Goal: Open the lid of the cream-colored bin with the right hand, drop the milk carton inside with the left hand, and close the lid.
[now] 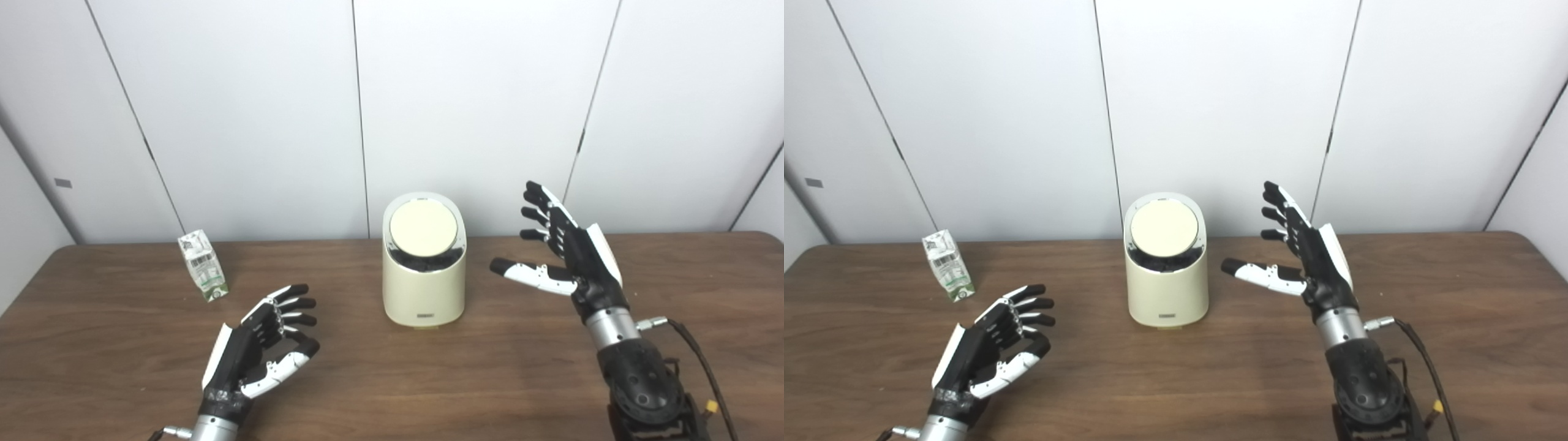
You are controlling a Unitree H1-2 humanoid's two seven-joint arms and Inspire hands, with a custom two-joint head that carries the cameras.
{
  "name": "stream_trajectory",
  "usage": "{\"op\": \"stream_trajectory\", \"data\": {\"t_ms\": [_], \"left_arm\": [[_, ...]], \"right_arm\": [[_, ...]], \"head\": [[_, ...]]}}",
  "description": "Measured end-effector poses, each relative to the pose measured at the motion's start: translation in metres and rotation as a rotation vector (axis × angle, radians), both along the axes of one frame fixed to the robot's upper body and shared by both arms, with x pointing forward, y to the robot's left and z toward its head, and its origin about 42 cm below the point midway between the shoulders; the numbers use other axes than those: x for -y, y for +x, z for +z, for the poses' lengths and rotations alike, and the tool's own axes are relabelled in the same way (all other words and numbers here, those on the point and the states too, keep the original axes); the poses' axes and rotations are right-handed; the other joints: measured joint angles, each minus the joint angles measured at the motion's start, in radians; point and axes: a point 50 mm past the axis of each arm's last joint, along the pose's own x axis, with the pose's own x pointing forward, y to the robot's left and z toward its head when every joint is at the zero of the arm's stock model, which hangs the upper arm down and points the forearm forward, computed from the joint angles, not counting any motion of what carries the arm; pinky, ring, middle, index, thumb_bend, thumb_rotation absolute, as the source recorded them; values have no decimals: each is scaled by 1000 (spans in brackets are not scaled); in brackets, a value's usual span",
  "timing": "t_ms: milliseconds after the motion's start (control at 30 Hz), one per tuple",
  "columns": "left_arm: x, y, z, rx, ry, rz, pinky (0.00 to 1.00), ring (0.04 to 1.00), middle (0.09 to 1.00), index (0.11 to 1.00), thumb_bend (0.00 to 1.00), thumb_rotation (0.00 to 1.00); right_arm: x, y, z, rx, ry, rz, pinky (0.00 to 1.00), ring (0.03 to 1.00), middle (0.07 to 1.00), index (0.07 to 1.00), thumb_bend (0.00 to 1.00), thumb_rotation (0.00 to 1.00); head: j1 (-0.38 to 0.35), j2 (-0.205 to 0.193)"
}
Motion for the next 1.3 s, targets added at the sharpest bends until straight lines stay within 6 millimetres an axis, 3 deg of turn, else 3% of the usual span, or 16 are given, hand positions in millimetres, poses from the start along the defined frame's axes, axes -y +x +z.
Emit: {"op": "stream_trajectory", "data": {"t_ms": [200,400,867,1300], "left_arm": [[1,2,0,1,-1,-2,533,670,747,835,700,314],[1,3,0,2,-2,-3,532,669,747,837,698,318],[4,3,1,3,-10,-14,542,680,760,842,706,301],[7,-1,1,4,-12,-19,534,678,758,841,700,302]], "right_arm": [[-24,20,22,1,-102,17,790,896,910,926,829,405],[-34,31,34,-29,-146,4,715,889,943,946,842,410],[-69,59,37,-72,-233,-12,707,878,942,936,859,348],[-80,74,33,-99,-330,-14,738,934,982,970,898,365]], "head": [[-2,-3],[-3,-3],[0,5],[6,15]]}}
